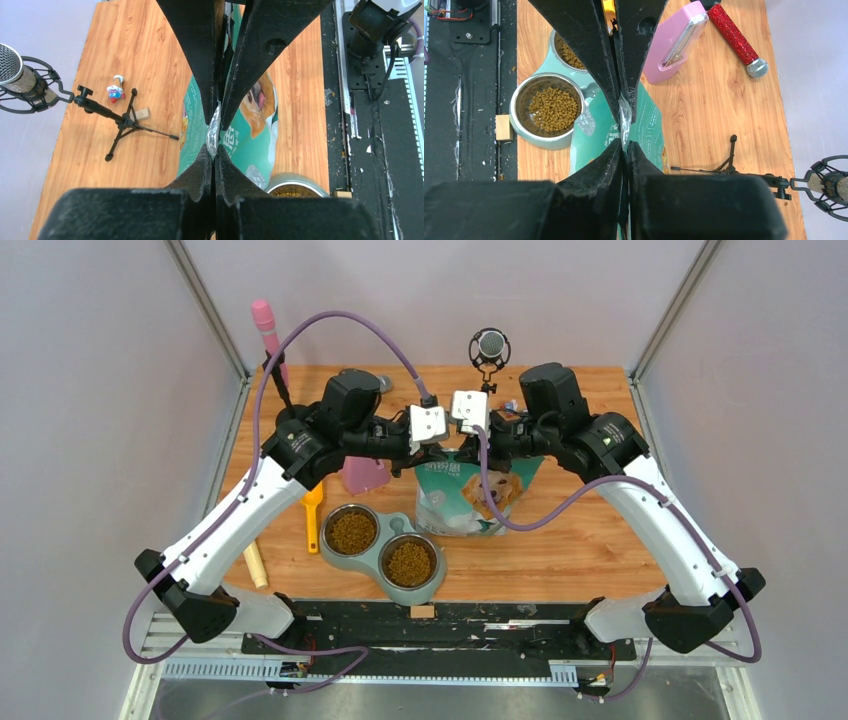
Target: Serve the pet food
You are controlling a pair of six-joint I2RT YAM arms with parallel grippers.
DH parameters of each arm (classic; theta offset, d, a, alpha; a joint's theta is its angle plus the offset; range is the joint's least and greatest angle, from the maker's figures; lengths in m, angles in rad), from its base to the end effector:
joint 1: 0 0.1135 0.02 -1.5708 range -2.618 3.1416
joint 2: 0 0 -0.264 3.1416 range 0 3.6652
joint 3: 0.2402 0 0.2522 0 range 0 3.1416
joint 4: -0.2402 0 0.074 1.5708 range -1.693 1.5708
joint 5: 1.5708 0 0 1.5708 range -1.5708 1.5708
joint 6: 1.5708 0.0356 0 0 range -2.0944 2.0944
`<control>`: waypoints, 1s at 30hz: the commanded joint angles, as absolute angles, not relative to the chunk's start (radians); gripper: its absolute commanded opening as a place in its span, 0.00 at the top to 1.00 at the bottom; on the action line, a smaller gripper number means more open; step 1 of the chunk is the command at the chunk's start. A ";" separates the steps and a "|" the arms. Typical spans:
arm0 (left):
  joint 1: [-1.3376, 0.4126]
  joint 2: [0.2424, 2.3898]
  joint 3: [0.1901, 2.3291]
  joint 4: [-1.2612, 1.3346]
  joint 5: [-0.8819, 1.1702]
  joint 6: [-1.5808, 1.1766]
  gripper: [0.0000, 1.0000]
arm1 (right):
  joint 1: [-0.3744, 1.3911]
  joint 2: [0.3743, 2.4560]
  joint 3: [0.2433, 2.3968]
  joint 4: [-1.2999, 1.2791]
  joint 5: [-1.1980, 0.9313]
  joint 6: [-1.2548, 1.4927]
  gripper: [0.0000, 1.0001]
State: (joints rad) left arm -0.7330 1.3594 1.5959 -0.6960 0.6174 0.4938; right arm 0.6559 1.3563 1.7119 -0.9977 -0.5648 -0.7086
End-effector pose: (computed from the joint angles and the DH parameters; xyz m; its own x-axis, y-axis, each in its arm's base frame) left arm 0.1951 -0.2034 0.4417 0.1511 0.3840 -0.9109 0.9762 0.0872 0.1987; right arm 0.1912 0.1712 0.4507 0.1959 -0.5428 -0.8167 -0.9579 0.0721 -0.2778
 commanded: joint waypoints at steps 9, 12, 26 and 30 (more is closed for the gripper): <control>-0.737 1.343 1.639 -0.707 0.569 0.508 0.65 | 0.656 1.378 1.776 -0.994 -0.617 -0.703 0.81; -0.738 1.341 1.644 -0.734 0.547 0.543 0.65 | 0.657 1.397 1.790 -0.991 -0.624 -0.704 0.80; -0.737 1.333 1.668 -0.770 0.542 0.527 1.00 | 0.692 1.460 1.828 -0.989 -0.654 -0.731 0.79; -0.737 1.327 1.676 -0.755 0.569 0.499 1.00 | 0.701 1.485 1.837 -0.986 -0.625 -0.732 0.78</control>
State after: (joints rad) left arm -0.7212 1.3521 1.6199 -0.7856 0.5499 0.5148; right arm 0.6598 1.4403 1.7977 -1.0138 -0.6369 -0.7208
